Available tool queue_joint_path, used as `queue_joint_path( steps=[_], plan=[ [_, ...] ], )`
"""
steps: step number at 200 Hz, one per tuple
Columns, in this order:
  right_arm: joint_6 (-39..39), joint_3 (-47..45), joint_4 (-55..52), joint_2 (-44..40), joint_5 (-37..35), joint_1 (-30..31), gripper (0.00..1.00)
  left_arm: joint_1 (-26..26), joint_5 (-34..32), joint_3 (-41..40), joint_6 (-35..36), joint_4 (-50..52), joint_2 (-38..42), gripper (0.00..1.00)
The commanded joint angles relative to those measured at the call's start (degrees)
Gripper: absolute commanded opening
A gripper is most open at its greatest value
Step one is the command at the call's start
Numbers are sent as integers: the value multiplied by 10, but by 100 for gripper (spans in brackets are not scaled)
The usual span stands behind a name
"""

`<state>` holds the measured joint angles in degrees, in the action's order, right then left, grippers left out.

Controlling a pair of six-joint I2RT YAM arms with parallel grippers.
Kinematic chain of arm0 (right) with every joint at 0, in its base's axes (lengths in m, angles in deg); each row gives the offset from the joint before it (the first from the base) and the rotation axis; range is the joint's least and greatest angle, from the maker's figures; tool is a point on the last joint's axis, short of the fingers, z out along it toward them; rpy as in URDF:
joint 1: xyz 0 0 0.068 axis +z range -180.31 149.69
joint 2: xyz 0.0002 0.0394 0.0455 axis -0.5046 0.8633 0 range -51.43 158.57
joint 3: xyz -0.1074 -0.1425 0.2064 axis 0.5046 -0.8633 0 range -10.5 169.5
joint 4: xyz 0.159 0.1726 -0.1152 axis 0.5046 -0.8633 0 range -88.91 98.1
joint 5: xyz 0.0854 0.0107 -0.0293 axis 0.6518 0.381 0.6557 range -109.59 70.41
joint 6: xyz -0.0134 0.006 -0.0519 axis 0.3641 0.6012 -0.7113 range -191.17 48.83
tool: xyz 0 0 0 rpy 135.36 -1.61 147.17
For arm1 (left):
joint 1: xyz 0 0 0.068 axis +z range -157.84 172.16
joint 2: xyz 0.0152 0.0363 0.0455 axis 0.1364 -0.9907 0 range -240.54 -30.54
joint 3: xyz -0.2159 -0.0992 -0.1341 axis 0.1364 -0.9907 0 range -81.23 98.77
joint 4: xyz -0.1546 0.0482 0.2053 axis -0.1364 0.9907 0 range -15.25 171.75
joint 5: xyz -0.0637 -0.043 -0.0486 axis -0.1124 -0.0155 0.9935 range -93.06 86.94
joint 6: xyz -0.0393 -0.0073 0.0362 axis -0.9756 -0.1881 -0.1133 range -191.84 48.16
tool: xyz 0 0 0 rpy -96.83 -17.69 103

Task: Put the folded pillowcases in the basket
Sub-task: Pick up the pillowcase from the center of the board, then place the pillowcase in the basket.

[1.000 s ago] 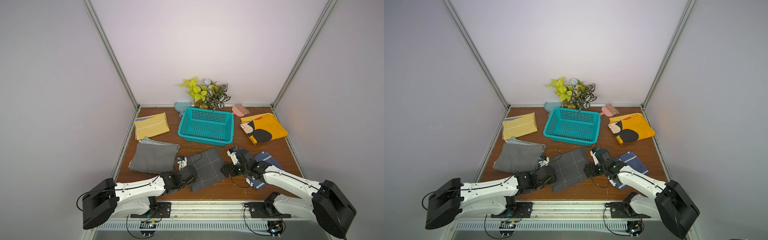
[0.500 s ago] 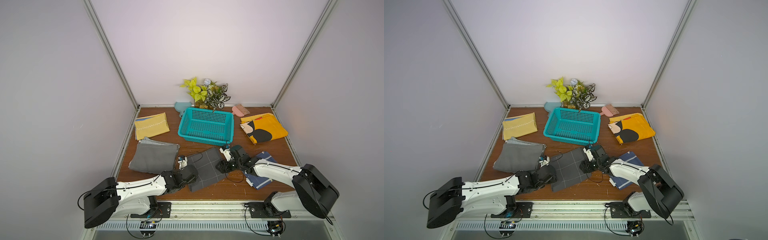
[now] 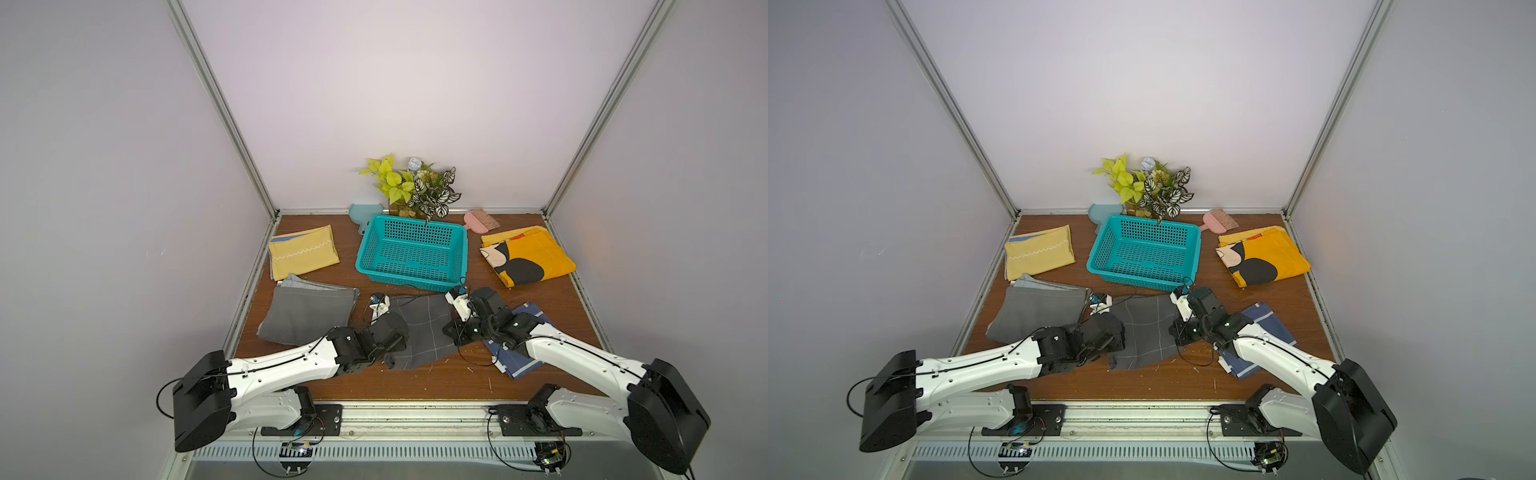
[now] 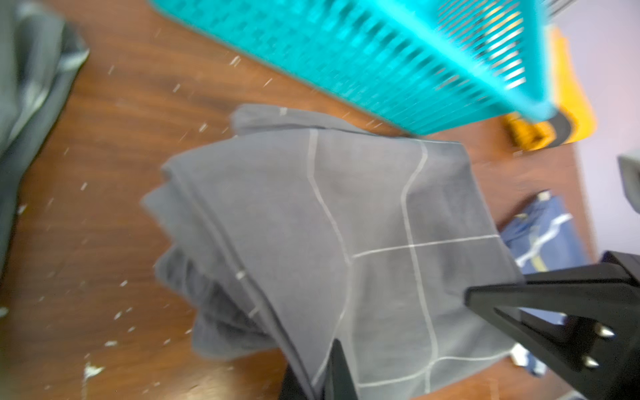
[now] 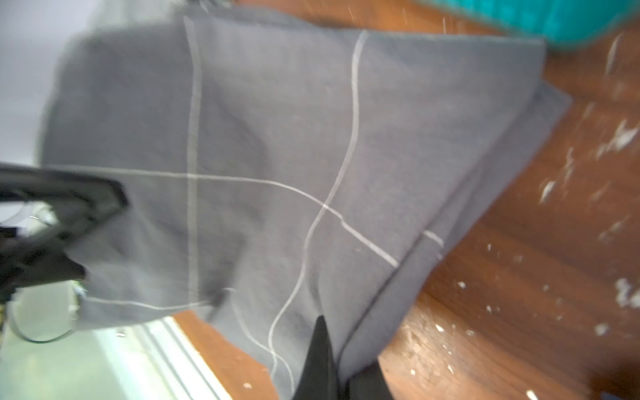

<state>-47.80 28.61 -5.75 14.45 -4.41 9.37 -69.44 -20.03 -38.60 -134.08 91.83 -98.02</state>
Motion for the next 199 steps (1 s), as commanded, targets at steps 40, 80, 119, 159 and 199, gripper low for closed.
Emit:
queue_joint_path(
  steps=[40, 80, 119, 159, 199],
  plan=[
    [-18, 206, -121, -40, -5, 2, 0, -22, 3, 167, 106, 83, -24, 0],
    [-62, 307, -129, 22, -41, -15, 0, 40, -59, 262, 194, 110, -55, 0],
    [-77, 348, -51, 101, -27, -75, 0, 188, 10, 312, 309, 43, -109, 0],
    [-84, 386, 13, 193, -28, -123, 0, 291, 96, 392, 398, -5, -228, 0],
    [-80, 388, 60, 267, -45, -148, 0, 344, 151, 461, 425, -45, -336, 0]
  ],
)
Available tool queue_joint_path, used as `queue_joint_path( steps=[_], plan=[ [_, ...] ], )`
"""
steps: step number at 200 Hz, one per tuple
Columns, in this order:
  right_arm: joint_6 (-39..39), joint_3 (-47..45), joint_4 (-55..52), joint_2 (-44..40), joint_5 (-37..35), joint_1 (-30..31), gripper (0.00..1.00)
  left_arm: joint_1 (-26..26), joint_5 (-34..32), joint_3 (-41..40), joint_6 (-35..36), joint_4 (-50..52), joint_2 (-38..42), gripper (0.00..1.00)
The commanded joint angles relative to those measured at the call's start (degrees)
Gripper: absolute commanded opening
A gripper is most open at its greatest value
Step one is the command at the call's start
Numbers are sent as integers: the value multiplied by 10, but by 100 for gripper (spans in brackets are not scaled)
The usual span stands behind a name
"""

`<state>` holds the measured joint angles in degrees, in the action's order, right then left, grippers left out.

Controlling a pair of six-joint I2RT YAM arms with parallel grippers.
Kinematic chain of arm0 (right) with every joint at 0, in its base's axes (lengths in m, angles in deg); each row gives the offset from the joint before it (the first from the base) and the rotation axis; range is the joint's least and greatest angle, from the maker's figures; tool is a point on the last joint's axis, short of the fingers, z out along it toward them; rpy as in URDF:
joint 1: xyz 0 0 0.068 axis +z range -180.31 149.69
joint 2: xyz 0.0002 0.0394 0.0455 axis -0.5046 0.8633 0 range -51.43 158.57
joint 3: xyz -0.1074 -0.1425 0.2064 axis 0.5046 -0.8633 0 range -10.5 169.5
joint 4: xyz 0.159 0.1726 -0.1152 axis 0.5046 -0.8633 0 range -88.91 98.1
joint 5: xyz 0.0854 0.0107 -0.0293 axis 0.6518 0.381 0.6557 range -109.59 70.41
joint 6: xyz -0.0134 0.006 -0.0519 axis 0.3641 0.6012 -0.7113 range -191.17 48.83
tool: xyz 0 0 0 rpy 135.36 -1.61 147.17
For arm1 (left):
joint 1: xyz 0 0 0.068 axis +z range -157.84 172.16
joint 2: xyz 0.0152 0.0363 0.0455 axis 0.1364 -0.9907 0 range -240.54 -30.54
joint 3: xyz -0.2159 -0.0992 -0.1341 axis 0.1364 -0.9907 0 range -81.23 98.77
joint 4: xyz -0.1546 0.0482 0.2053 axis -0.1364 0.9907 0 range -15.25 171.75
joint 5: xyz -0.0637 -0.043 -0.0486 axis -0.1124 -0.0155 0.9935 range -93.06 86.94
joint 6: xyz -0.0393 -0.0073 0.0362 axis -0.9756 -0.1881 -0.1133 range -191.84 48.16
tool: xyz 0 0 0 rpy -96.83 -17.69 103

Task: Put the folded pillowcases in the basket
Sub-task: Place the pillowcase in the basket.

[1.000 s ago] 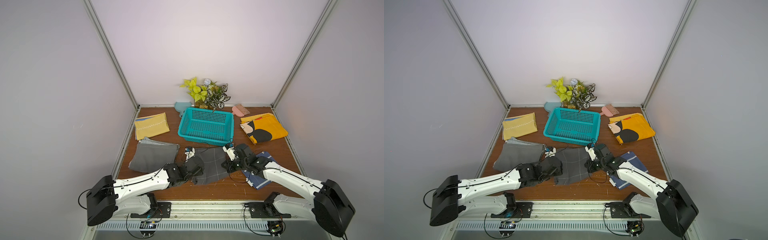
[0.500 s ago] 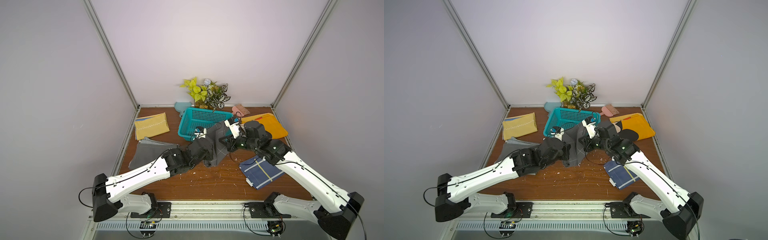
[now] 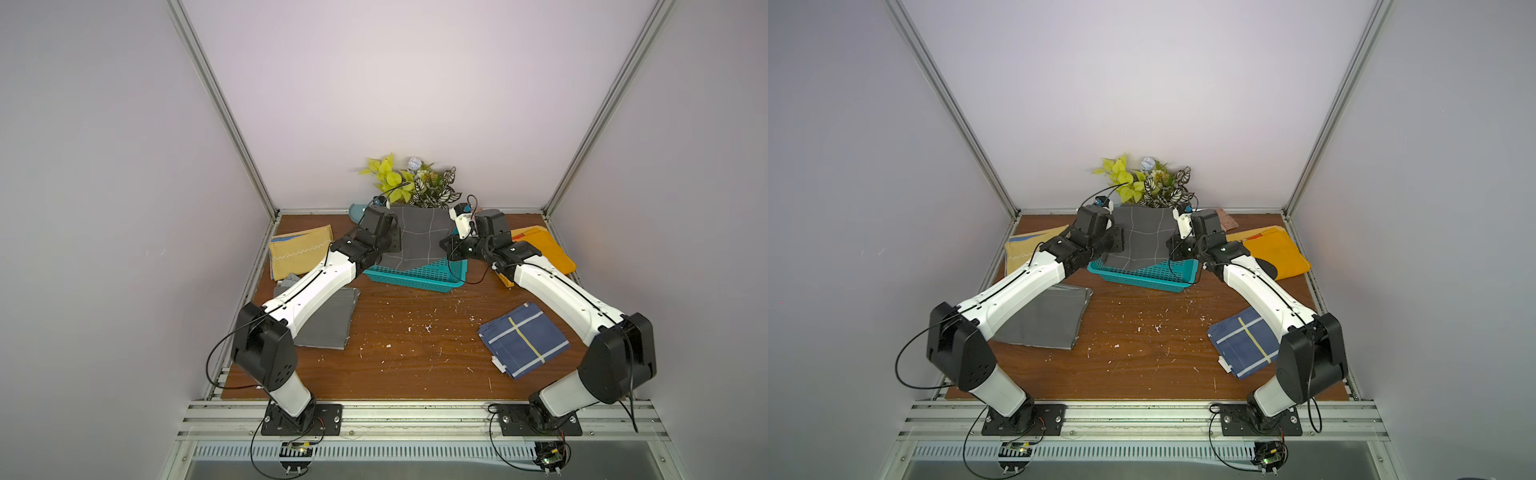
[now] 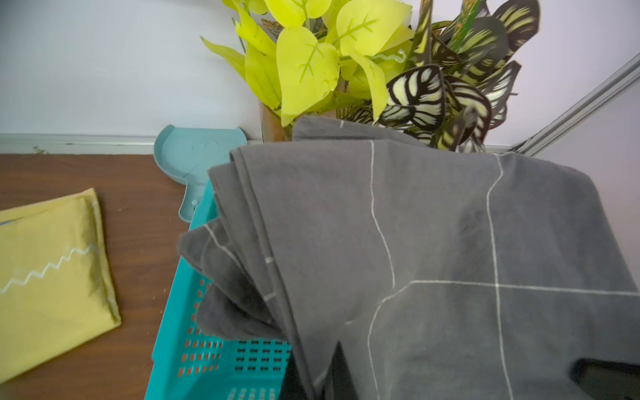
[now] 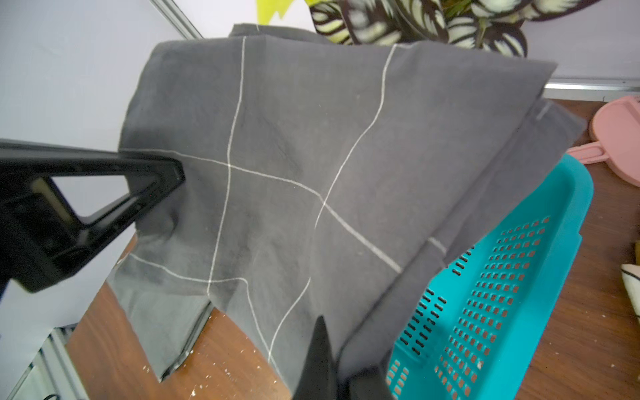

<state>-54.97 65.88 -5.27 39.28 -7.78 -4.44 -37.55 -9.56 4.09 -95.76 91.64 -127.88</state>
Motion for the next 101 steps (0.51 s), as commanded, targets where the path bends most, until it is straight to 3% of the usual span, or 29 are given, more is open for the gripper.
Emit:
queue_joint_path(
  steps=[1, 45, 101],
  plan=[
    [-8, 15, 56, 20, -11, -10, 0, 26, 47, 34, 42, -43, -38, 0],
    [4, -6, 82, 59, -16, -16, 0, 36, 57, 28, 46, -59, -102, 0],
    [26, -78, 110, 53, -13, -16, 0, 37, 60, -51, 37, -95, -108, 0]
  ],
)
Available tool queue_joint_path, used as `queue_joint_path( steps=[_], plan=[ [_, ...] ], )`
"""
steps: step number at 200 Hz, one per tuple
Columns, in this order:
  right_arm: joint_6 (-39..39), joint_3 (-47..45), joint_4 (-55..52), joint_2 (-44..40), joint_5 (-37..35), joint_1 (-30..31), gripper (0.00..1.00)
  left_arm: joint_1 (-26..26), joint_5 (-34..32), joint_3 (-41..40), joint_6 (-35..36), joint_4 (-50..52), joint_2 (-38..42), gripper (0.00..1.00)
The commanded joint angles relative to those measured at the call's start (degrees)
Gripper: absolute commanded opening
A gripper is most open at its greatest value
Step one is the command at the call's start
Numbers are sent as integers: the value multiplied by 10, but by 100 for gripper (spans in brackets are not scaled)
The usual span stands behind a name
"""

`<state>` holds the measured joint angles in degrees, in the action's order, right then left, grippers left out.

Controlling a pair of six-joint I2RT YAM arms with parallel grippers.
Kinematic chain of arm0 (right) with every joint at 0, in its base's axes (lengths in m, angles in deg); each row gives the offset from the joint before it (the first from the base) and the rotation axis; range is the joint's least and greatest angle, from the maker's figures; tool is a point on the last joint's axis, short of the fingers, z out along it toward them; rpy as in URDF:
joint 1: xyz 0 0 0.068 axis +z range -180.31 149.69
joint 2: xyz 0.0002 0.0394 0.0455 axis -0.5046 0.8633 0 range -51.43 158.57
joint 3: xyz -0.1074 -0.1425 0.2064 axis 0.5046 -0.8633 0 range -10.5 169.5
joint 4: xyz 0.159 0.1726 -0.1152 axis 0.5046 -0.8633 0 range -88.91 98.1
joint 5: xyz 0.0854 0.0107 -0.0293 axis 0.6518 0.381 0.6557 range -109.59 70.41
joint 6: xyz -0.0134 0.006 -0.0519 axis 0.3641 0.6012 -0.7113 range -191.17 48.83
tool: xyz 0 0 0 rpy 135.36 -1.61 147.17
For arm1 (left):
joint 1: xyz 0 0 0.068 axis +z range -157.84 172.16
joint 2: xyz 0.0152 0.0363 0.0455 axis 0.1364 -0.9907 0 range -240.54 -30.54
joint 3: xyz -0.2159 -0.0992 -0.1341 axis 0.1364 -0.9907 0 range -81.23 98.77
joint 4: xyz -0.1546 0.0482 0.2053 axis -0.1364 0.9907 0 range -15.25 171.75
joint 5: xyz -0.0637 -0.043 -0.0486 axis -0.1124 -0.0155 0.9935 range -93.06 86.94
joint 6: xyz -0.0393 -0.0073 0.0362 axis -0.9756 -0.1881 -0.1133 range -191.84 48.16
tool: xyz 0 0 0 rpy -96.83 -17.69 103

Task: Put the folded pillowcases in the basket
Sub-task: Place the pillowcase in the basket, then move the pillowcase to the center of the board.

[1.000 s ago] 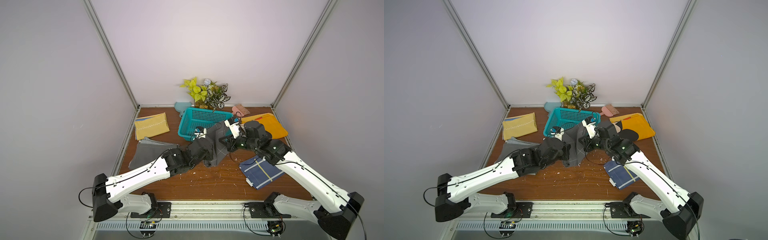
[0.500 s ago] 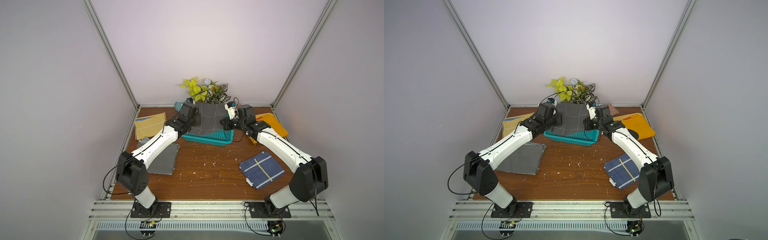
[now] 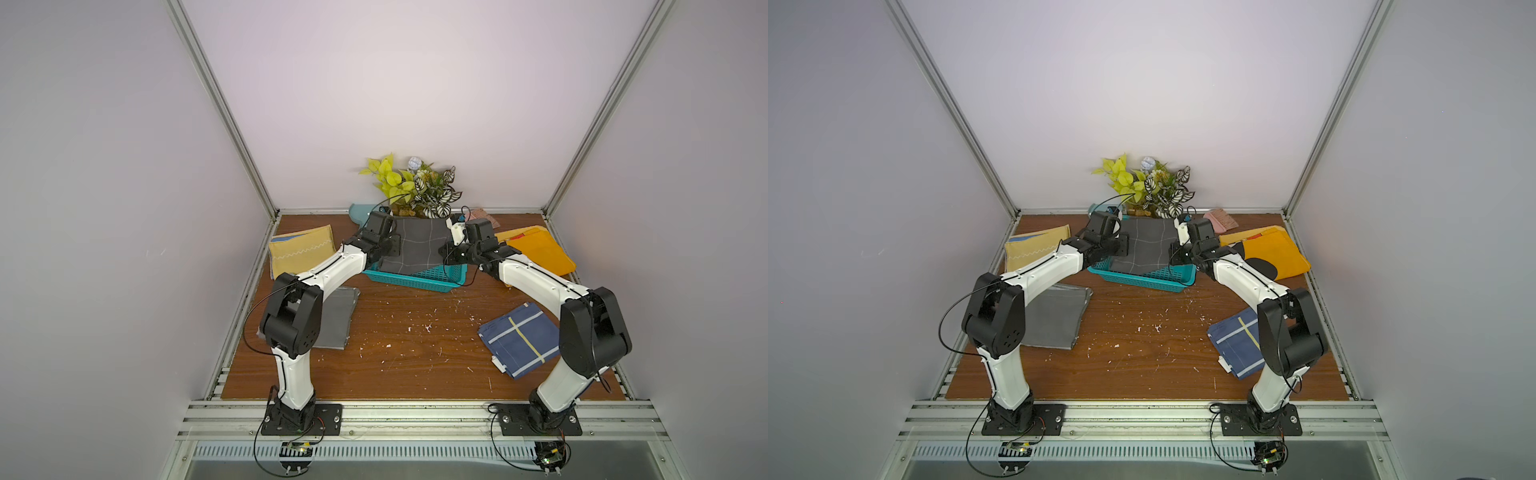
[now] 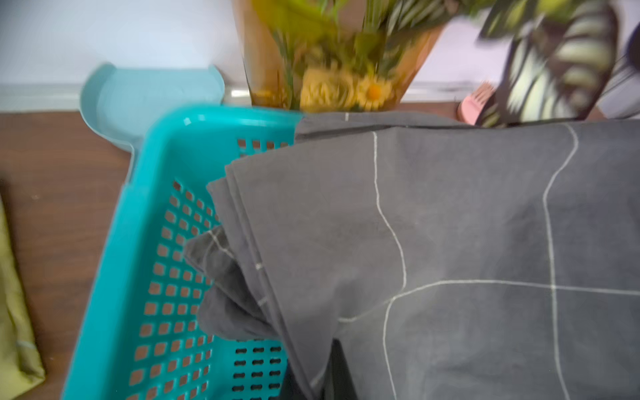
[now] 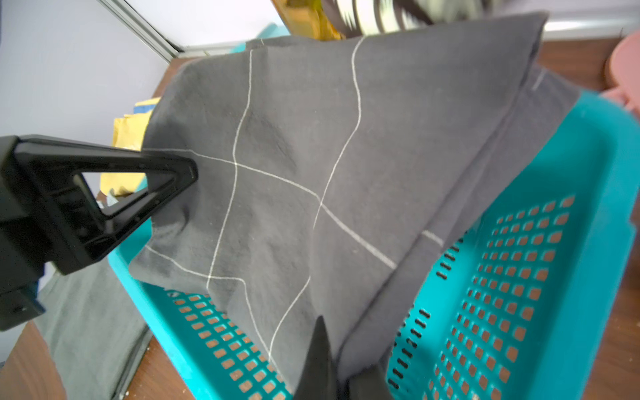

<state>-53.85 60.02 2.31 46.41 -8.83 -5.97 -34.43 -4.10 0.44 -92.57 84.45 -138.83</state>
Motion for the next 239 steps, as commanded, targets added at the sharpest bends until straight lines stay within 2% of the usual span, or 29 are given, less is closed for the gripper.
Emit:
queue_joint_path(
  steps=[1, 36, 59, 67, 81, 87, 92, 95, 100, 112, 123, 137, 173, 198, 217, 239],
  plan=[
    [15, -22, 36, -18, -3, -1, 0, 6, 5, -15, 5, -23, 2, 0],
    [18, -57, 54, -20, -17, 0, 0, 6, -30, -52, 1, -43, 5, 0],
    [16, -57, 59, -4, -30, -1, 4, 7, -40, -47, 11, -40, -17, 0],
    [16, -56, 60, 0, -33, -1, 7, 7, -43, -46, 11, -40, -23, 0],
    [17, -53, 62, 4, -35, -1, 20, 7, -53, -52, 6, -43, -27, 2],
    [18, -53, 61, 3, -37, -1, 26, 7, -55, -58, 3, -49, -25, 13],
    [18, -52, 59, 1, -41, -1, 37, 7, -57, -64, 0, -54, -23, 34],
    [18, -52, 58, 0, -43, -1, 44, 7, -57, -68, 0, -57, -21, 53],
    [16, -53, 57, -4, -47, 0, 57, 7, -58, -73, -3, -60, -17, 70],
    [11, -58, 57, -18, -53, -1, 75, 7, -66, -85, -9, -65, -5, 88],
    [5, -67, 59, -38, -60, -1, 88, 7, -70, -97, -11, -73, 12, 100],
    [2, -76, 59, -68, -69, -1, 98, 7, -77, -108, -14, -78, 37, 100],
    [-10, -89, 17, -164, -97, -2, 99, 7, -52, -113, -24, -80, 110, 100],
    [-15, -82, -95, -208, -155, -20, 99, -4, -21, -113, -47, -91, 161, 99],
    [7, -97, -203, -219, -207, -39, 99, -34, -25, -102, -58, -76, 185, 100],
    [49, -171, -252, -251, -193, -45, 99, -80, -29, -107, -92, -55, 207, 100]
  ],
)
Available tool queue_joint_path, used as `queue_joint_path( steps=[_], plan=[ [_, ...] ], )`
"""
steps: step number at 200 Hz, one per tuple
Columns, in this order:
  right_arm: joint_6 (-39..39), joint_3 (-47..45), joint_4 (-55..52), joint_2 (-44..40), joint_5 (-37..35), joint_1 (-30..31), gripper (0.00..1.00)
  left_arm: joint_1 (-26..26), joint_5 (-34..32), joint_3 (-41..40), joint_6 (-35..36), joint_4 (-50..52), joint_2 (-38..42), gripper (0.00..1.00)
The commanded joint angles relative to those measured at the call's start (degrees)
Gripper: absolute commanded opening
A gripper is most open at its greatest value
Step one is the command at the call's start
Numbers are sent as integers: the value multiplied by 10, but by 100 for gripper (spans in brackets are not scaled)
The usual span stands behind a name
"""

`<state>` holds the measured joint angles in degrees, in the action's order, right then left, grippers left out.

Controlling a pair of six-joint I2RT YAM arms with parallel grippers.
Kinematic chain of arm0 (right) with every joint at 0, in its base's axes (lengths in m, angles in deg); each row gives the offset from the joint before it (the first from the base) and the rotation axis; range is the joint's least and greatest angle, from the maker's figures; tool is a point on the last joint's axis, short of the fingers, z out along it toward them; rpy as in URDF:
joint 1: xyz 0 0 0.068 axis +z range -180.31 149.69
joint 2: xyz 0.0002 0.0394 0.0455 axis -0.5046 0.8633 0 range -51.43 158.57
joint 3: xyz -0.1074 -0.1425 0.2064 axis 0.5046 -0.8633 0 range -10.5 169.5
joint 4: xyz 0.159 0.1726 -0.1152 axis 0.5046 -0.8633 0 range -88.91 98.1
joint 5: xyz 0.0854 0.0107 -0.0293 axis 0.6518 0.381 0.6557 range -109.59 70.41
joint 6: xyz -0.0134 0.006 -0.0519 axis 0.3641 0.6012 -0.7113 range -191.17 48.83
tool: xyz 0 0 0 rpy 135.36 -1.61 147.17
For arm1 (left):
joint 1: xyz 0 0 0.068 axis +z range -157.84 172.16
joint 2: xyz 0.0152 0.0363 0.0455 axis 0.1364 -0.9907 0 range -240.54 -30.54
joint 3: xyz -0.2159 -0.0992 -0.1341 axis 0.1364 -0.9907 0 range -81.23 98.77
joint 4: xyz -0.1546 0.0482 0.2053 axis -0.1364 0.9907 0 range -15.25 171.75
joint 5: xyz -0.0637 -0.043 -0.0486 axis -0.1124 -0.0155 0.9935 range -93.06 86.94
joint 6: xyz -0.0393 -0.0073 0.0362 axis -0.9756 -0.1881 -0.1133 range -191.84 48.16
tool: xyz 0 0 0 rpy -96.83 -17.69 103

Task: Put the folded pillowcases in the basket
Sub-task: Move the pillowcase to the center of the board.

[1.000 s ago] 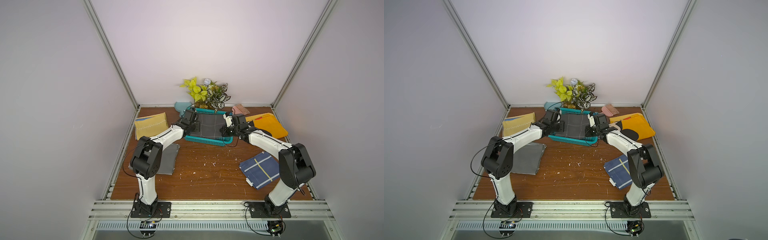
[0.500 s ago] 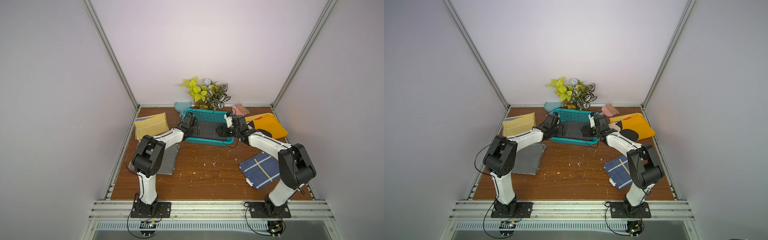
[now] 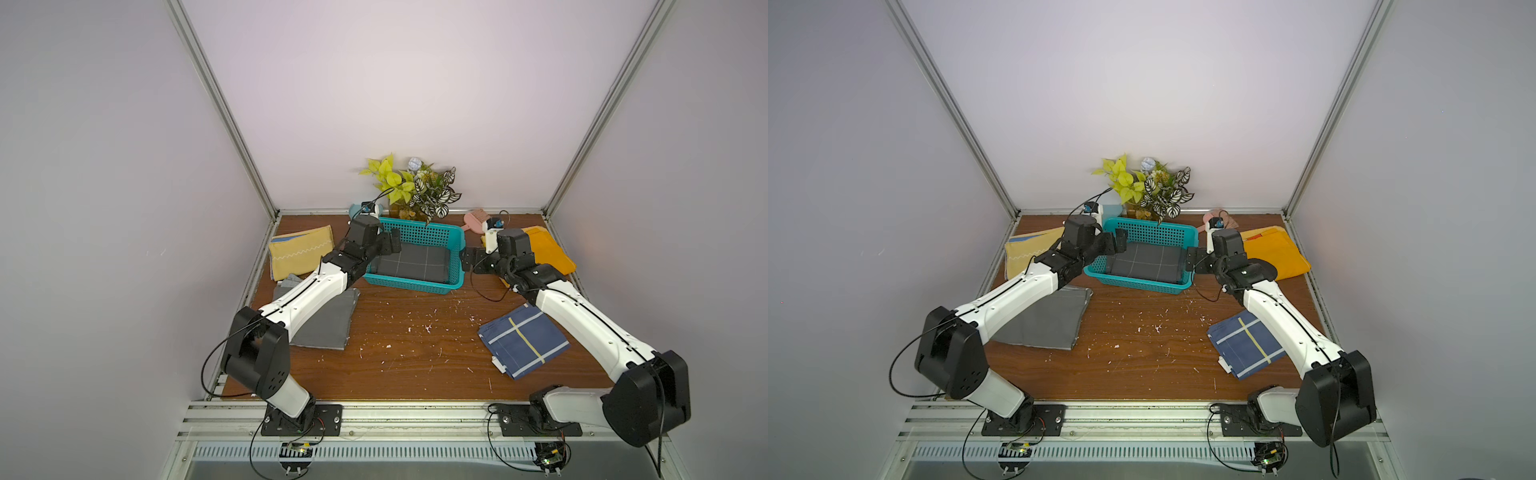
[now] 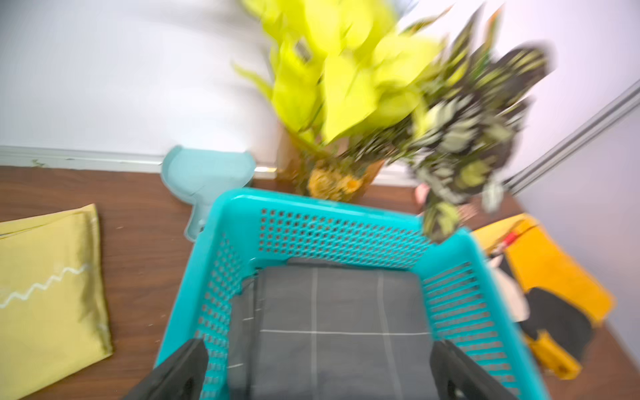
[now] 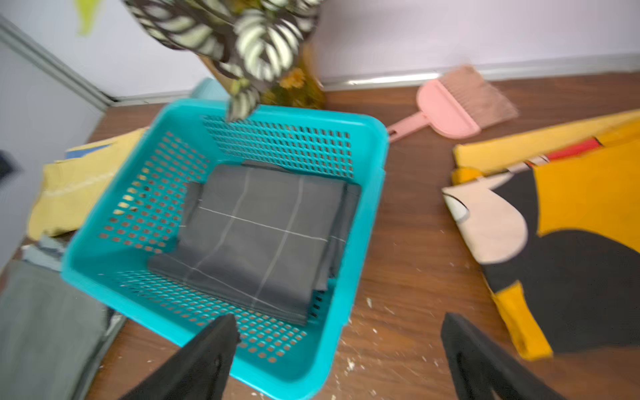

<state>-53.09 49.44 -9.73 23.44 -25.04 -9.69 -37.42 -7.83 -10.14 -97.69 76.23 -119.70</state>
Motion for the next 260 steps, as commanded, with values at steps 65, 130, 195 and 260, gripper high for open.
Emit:
queue_joint_path(
  steps=[65, 130, 195, 260],
  plan=[
    [148, -276, -77, -104, 83, -7, 98, -226, -59, -129, -161, 21, 78, 100],
    [218, -334, 44, -74, 233, 46, 99, -308, -109, -196, -240, 29, 93, 100],
    [280, -257, 92, -72, 283, 113, 99, -310, -131, -225, -274, 73, 130, 100],
    [126, -210, -140, -105, 79, 64, 62, -317, -116, -220, -280, 58, 116, 100]
  ],
)
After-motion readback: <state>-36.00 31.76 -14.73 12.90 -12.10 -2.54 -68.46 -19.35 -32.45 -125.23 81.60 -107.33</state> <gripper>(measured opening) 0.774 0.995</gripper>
